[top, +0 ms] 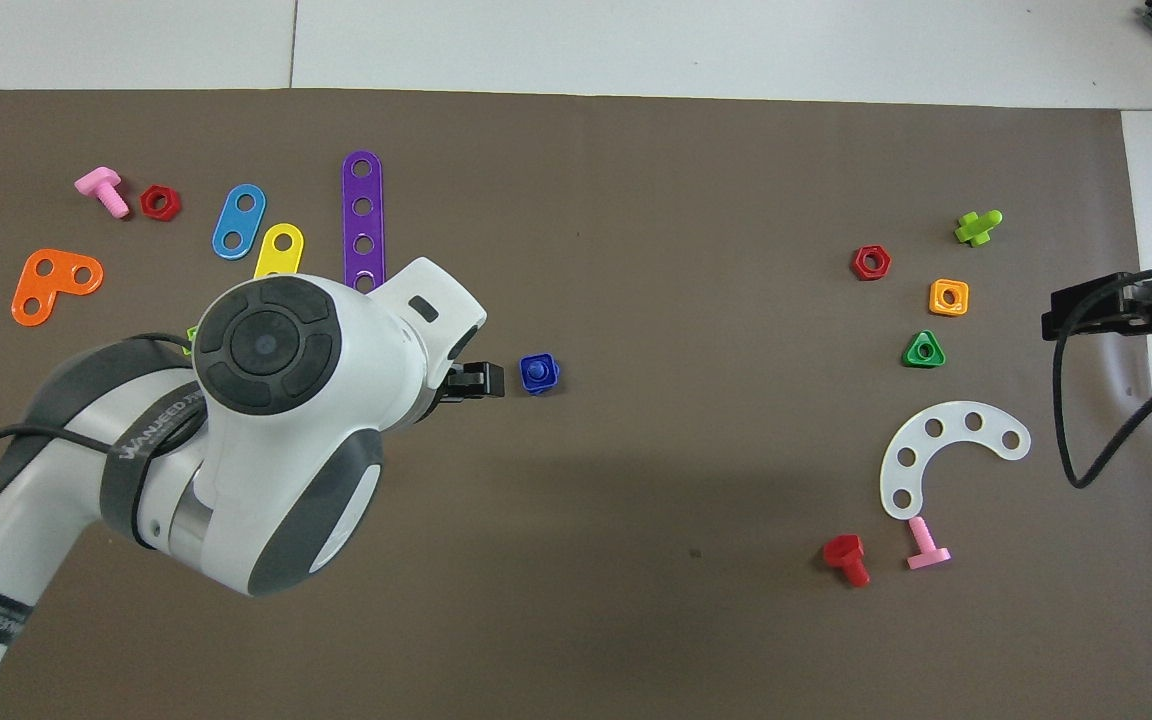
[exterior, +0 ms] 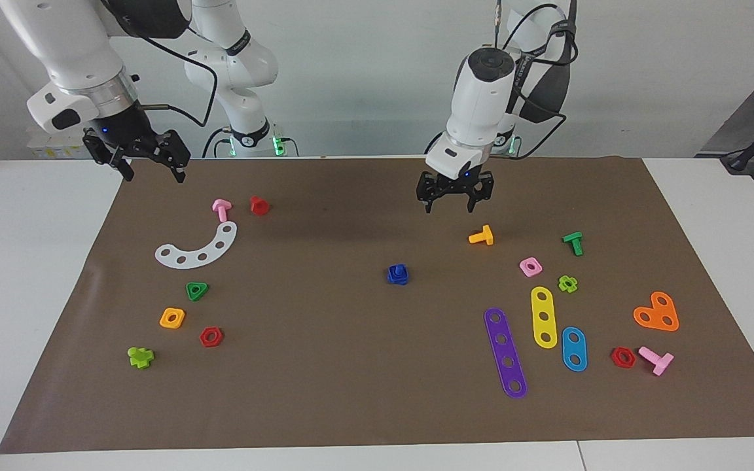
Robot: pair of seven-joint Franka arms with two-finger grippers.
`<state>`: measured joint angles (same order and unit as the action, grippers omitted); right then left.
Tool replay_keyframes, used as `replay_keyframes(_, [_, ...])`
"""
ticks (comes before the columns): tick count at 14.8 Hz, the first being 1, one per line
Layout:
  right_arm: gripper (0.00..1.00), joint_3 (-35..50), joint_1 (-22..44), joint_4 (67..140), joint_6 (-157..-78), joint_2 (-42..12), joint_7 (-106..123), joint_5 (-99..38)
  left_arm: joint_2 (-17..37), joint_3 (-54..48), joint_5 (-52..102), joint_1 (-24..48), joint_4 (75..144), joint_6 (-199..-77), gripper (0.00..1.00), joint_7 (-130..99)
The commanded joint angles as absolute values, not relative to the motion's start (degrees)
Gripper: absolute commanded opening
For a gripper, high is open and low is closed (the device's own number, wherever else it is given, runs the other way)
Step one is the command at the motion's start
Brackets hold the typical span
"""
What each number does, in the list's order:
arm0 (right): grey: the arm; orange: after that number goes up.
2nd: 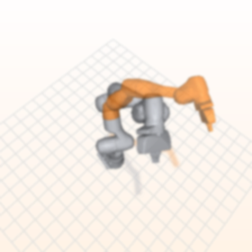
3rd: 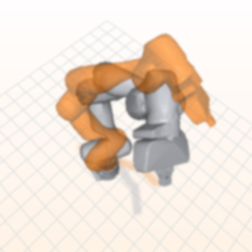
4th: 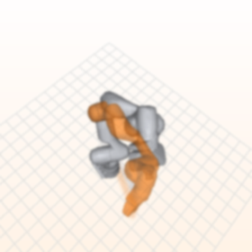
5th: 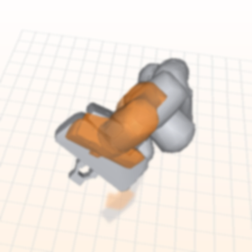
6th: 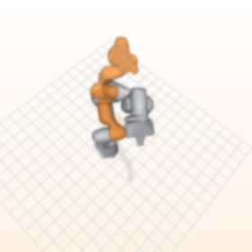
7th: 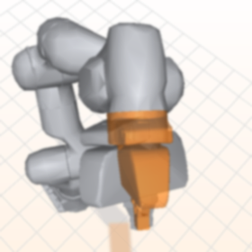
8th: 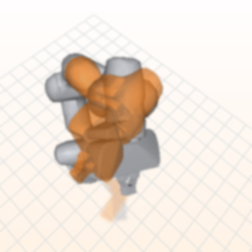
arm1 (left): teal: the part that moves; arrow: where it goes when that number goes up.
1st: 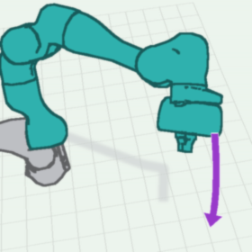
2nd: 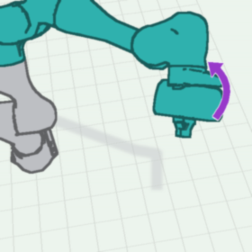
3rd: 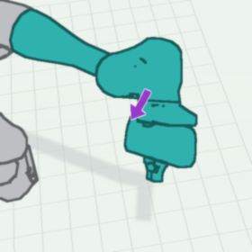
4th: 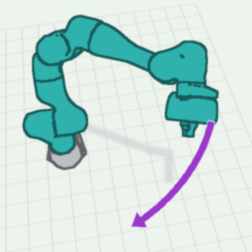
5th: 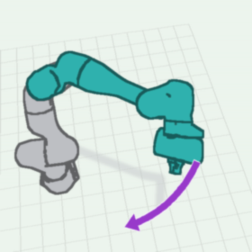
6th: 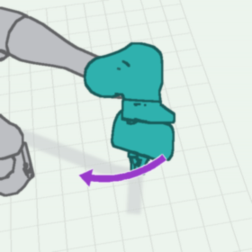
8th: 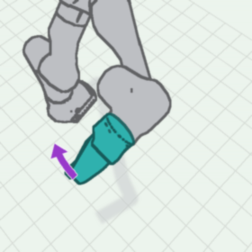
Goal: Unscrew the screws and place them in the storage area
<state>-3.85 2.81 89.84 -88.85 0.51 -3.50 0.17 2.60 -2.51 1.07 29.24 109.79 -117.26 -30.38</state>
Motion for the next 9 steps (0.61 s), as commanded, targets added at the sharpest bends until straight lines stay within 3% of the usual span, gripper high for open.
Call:
replay_keyframes(1, [1.00, -3.4, 2.3, 91.3, -89.6, 1.8, -3.3, -1.0, 4.6, -1.5, 1.1, 31.1, 110.1, -121.6, 0.99, -33.5])
replay_keyframes(9, [1.00, -3.5, 2.3, 91.3, -89.6, 1.8, -3.3, -1.0, 15.3, -1.2, -2.4, 35.1, 107.1, -126.6, 0.95, -39.2])
